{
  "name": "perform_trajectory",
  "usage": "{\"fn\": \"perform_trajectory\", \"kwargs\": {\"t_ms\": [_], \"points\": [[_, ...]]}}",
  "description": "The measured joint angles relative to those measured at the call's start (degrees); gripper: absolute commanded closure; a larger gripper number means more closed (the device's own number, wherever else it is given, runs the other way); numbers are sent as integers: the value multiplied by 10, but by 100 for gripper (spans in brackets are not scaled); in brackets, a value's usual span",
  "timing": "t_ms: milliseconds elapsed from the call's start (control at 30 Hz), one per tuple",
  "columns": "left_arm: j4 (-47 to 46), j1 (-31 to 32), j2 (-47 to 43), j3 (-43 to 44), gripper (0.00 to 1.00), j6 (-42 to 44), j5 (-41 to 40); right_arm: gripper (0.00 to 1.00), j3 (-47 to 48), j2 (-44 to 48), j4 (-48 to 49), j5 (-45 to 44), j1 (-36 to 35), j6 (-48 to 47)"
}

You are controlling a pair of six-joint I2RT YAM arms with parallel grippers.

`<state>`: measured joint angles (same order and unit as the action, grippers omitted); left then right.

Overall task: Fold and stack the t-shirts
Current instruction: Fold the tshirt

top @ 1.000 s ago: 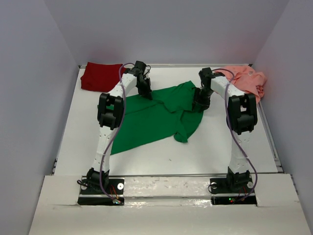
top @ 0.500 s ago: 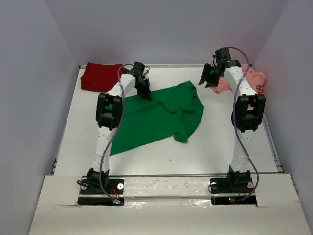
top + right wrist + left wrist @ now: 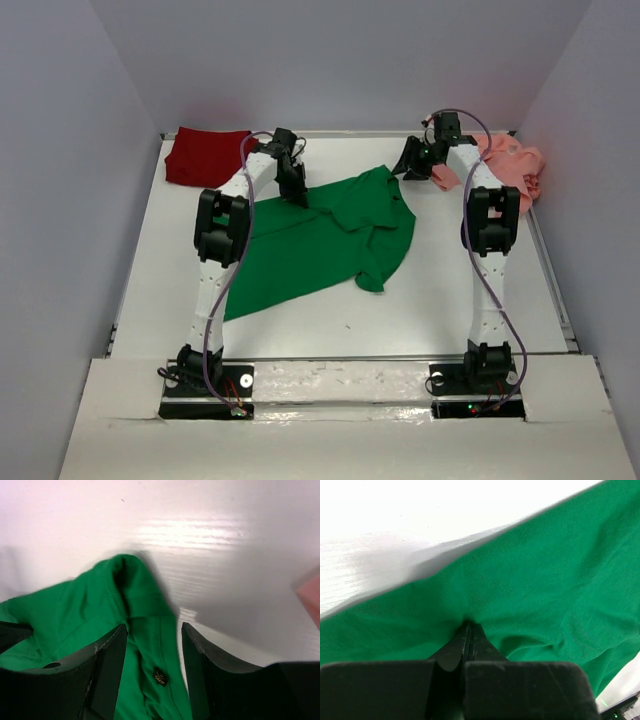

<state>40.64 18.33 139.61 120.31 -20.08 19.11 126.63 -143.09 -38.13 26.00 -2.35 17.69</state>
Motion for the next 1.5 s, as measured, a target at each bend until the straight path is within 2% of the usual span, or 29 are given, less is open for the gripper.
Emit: {"fn": "perform_trajectory", "kwargs": {"t_ms": [133,500,667,800,833,1333,1500], "points": [[1,1,0,0,100,1,-2,46,31,-2,13,17,0,1],[18,6,0,6,100,1,-10,46,38,-31,26,39,0,5],[22,7,0,7,100,1,-10,50,38,-40,27,44,-2,5],[26,7,0,8,100,1,-10,94,38,-43,28,45,-5,7],[26,7,0,8,100,1,-11,100,38,-45,29,45,-6,8],[32,7,2,12,100,1,-11,100,-2,-30,47,12,-7,17],[55,7,27,59,100,1,-9,100,-41,-2,44,-16,4,18]]}}
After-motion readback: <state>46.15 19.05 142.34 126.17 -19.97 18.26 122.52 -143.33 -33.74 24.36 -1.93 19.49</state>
